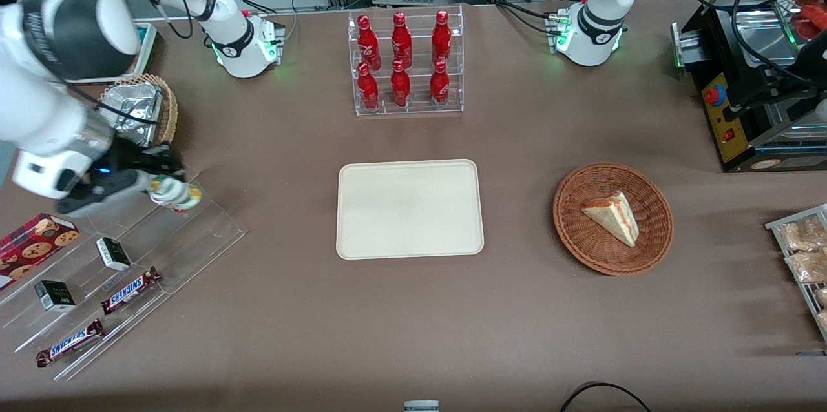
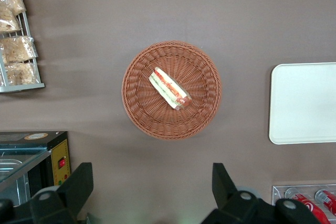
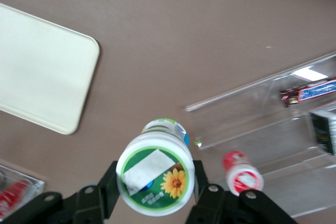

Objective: Place green gum on tray
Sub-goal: 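Lift the gum tub and carry it over the cream tray, then lower the gum tub onto the tray and open the right gripper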

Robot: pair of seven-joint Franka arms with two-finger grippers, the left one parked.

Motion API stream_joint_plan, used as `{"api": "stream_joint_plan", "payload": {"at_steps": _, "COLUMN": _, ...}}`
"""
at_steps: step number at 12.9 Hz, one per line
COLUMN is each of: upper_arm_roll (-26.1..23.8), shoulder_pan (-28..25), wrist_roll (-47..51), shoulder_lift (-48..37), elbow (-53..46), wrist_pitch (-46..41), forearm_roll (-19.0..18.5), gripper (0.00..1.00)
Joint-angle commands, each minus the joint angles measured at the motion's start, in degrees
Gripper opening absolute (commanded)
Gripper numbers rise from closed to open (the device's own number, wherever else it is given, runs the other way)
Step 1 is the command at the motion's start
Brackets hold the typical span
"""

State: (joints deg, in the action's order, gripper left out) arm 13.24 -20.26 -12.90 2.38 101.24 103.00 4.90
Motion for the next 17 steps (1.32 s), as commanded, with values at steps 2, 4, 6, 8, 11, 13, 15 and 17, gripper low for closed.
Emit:
{"api": "stream_joint_plan", "payload": {"at_steps": 2, "upper_arm_roll": 0.65, "shoulder_pan": -8.10, "wrist_roll": 13.30, "shoulder_lift": 6.92, "elbow": -6.49, "wrist_pitch": -0.17, "forearm_roll": 1.25, "gripper": 0.00}}
{"api": "stream_joint_plan", "payload": {"at_steps": 4, "upper_arm_roll": 0.65, "shoulder_pan": -13.63, "wrist_roll": 23.13, "shoulder_lift": 10.25, "elbow": -6.58, "wrist_pitch": 4.82, "forearm_roll": 1.25, "gripper": 0.00}}
{"api": "stream_joint_plan", "payload": {"at_steps": 6, "upper_arm_roll": 0.65, "shoulder_pan": -18.64, "wrist_roll": 33.07, "shoulder_lift": 14.47, "elbow": -7.11, "wrist_pitch": 9.31, "forearm_roll": 1.07, "gripper": 0.00}}
{"api": "stream_joint_plan", "payload": {"at_steps": 8, "upper_arm_roll": 0.65, "shoulder_pan": -22.09, "wrist_roll": 40.46, "shoulder_lift": 19.04, "elbow": -9.56, "wrist_pitch": 12.13, "forearm_roll": 1.07, "gripper": 0.00}}
{"api": "stream_joint_plan", "payload": {"at_steps": 11, "upper_arm_roll": 0.65, "shoulder_pan": -27.10, "wrist_roll": 49.88, "shoulder_lift": 25.72, "elbow": -11.59, "wrist_pitch": 18.54, "forearm_roll": 1.07, "gripper": 0.00}}
{"api": "stream_joint_plan", "payload": {"at_steps": 13, "upper_arm_roll": 0.56, "shoulder_pan": -29.56, "wrist_roll": 54.72, "shoulder_lift": 29.42, "elbow": -12.64, "wrist_pitch": 21.97, "forearm_roll": 1.07, "gripper": 0.00}}
{"api": "stream_joint_plan", "payload": {"at_steps": 15, "upper_arm_roll": -1.19, "shoulder_pan": -30.19, "wrist_roll": 56.23, "shoulder_lift": 31.97, "elbow": -12.56, "wrist_pitch": 23.82, "forearm_roll": 1.07, "gripper": 0.00}}
{"api": "stream_joint_plan", "payload": {"at_steps": 17, "upper_arm_roll": -2.16, "shoulder_pan": -30.19, "wrist_roll": 56.15, "shoulder_lift": 34.43, "elbow": -12.73, "wrist_pitch": 25.49, "forearm_roll": 1.07, "gripper": 0.00}}
